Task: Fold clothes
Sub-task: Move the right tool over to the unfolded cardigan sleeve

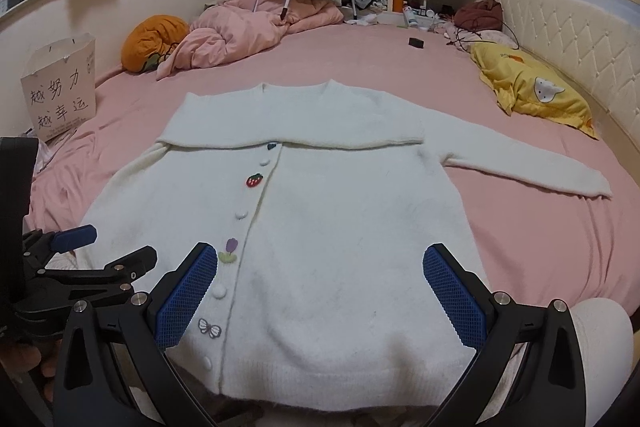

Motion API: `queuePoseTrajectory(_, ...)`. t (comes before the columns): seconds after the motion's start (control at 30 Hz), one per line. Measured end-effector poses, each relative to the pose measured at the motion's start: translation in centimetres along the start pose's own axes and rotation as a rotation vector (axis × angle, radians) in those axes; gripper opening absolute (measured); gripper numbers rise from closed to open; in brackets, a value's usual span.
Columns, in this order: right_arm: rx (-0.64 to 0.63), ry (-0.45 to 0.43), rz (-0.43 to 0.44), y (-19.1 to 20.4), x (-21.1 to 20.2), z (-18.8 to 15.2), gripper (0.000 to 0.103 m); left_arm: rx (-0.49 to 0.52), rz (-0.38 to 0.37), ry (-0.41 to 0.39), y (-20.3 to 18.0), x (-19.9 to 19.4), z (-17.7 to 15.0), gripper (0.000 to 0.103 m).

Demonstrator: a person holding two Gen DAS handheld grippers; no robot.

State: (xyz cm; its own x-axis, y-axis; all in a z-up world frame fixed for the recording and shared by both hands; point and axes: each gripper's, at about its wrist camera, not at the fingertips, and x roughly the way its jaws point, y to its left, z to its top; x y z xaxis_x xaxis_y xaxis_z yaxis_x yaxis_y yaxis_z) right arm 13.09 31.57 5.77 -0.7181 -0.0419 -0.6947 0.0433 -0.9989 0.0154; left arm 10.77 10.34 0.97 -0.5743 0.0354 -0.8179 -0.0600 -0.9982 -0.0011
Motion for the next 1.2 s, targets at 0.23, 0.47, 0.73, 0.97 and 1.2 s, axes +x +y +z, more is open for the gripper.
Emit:
queuePoseTrajectory(0.23,0.039,0.035,0.022,-0.5,1.2,0.0,0.103,0.003,0.025,0.022,-0.1,1.0,0.2,0.091)
queuePoseTrajectory(0.47,0.126,0.082,0.050,-2.0,2.9,-0.1,0.103,0.015,0.046,0.040,-0.3,2.1,0.3,0.091)
queuePoseTrajectory(0.73,0.223,0.113,0.085,-3.4,4.1,0.1,0.103,-0.005,0.057,0.060,0.3,3.3,0.5,0.091)
queuePoseTrajectory(0.97,0.412,0.152,0.237,-6.3,5.7,-0.2,0.103,-0.004,0.077,0.084,0.0,4.5,0.8,0.091)
queuePoseTrajectory(1.2,0.820,0.201,0.489,-12.2,8.3,-1.8,0.103,-0.004,0.106,0.127,-0.1,6.2,0.8,0.091)
